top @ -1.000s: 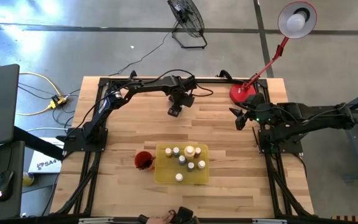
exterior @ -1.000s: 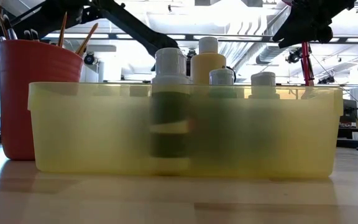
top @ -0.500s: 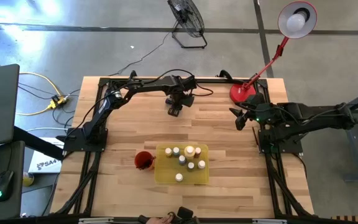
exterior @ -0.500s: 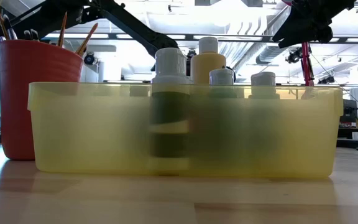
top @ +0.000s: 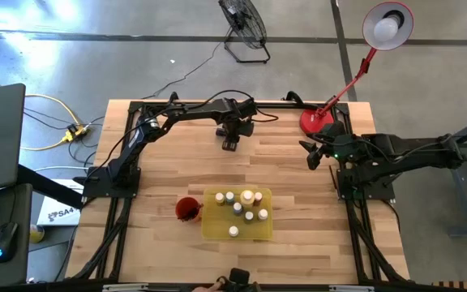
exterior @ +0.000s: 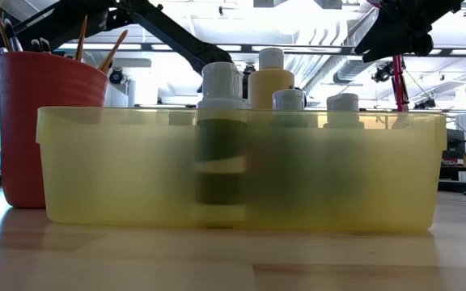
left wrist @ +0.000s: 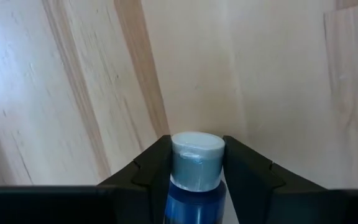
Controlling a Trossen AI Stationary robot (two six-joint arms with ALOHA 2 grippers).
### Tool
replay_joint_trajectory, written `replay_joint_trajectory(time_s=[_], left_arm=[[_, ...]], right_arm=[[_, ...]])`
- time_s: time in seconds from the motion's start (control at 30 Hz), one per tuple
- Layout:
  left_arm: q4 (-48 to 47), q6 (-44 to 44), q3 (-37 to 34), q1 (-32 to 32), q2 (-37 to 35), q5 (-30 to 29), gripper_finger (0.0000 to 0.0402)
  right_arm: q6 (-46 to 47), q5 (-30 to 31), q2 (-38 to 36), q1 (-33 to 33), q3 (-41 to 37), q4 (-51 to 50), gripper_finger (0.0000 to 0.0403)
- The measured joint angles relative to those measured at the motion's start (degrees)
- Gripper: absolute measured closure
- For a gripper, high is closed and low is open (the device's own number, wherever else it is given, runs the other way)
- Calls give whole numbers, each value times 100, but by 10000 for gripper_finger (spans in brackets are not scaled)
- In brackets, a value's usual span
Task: Pick & Place Paint Supplies
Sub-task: Put the dark blue paint bottle into the yellow bin
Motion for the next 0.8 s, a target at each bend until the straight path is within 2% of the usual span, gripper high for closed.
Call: replay_joint_trajectory(time_s=[0.3,0.5,0.8], left_arm=[[61,-169,0,0,0,13,272],[179,-512,45,0,0,121,292],[127,-1154,820,44,0,485,288]], right_arm=[[0,-20,0,0,0,0,229],[0,-20,0,-1,0,0,229],[0,-20,0,0,0,2,229]])
